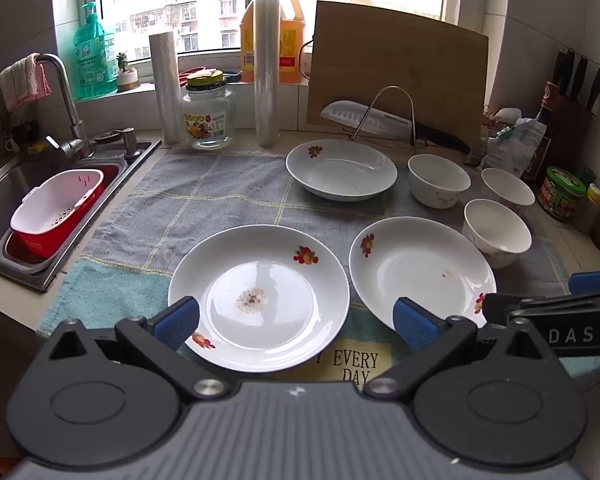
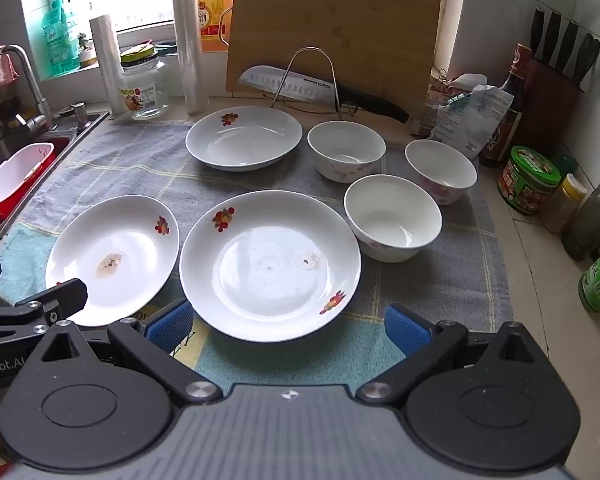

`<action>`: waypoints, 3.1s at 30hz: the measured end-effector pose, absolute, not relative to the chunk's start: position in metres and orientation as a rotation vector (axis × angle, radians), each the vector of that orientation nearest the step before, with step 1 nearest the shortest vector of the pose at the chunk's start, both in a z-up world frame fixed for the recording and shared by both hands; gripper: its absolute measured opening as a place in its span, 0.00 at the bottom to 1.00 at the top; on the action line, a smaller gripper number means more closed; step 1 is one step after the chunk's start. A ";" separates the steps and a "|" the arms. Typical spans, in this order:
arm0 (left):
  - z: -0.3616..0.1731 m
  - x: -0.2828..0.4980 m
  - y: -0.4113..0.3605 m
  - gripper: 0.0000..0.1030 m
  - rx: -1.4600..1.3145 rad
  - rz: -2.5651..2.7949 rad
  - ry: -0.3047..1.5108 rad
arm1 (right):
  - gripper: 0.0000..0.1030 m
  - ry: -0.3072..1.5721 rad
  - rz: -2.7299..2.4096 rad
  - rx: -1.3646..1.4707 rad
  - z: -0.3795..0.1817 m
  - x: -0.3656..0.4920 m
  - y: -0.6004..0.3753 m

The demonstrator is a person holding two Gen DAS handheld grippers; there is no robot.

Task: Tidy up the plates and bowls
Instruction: 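Move the left gripper toward the rim of the stained white flower plate, then close the left gripper on the rim of the stained plate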

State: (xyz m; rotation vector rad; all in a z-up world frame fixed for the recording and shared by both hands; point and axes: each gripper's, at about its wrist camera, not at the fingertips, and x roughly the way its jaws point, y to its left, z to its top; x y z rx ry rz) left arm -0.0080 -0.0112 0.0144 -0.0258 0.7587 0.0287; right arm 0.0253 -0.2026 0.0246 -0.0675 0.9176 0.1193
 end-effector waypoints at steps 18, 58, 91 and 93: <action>0.006 -0.005 0.009 0.99 -0.045 -0.072 0.711 | 1.00 0.875 0.228 -0.043 0.014 0.030 -0.194; -0.045 0.079 0.139 0.99 0.046 -0.220 0.875 | 1.00 0.939 0.440 -0.228 -0.091 0.039 -0.046; -0.097 0.147 0.109 1.00 0.226 -0.553 0.976 | 1.00 0.847 0.420 -0.192 -0.094 0.029 -0.046; -0.097 0.149 0.108 1.00 0.231 -0.561 0.982 | 1.00 0.840 0.420 -0.191 -0.094 0.027 -0.046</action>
